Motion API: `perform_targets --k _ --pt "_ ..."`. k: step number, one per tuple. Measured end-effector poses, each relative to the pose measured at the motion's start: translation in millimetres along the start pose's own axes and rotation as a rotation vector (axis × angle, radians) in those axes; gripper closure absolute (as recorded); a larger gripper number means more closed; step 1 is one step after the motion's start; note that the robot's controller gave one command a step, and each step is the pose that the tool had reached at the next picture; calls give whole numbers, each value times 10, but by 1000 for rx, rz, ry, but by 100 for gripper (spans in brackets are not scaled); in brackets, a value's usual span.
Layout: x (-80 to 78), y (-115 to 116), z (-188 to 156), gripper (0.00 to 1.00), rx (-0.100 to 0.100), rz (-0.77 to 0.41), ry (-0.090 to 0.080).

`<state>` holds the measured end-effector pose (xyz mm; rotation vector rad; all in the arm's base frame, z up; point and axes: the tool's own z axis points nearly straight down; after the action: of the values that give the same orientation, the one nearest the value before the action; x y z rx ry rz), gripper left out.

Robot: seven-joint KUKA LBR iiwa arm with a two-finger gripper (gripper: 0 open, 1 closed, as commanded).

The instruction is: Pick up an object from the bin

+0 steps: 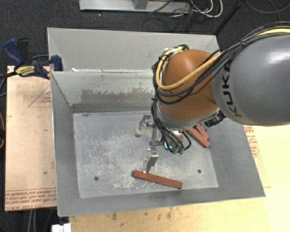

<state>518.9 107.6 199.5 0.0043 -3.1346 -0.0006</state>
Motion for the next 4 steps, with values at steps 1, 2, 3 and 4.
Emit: perform_targets --k 1,2,3,4 --pt "-17 -6 -32 0 -1 3 -7" --pt "171 -636 476 0 -2 93 -9" --pt "316 -867 587 0 0 114 -6" --pt "345 -708 776 0 -1 232 -6"
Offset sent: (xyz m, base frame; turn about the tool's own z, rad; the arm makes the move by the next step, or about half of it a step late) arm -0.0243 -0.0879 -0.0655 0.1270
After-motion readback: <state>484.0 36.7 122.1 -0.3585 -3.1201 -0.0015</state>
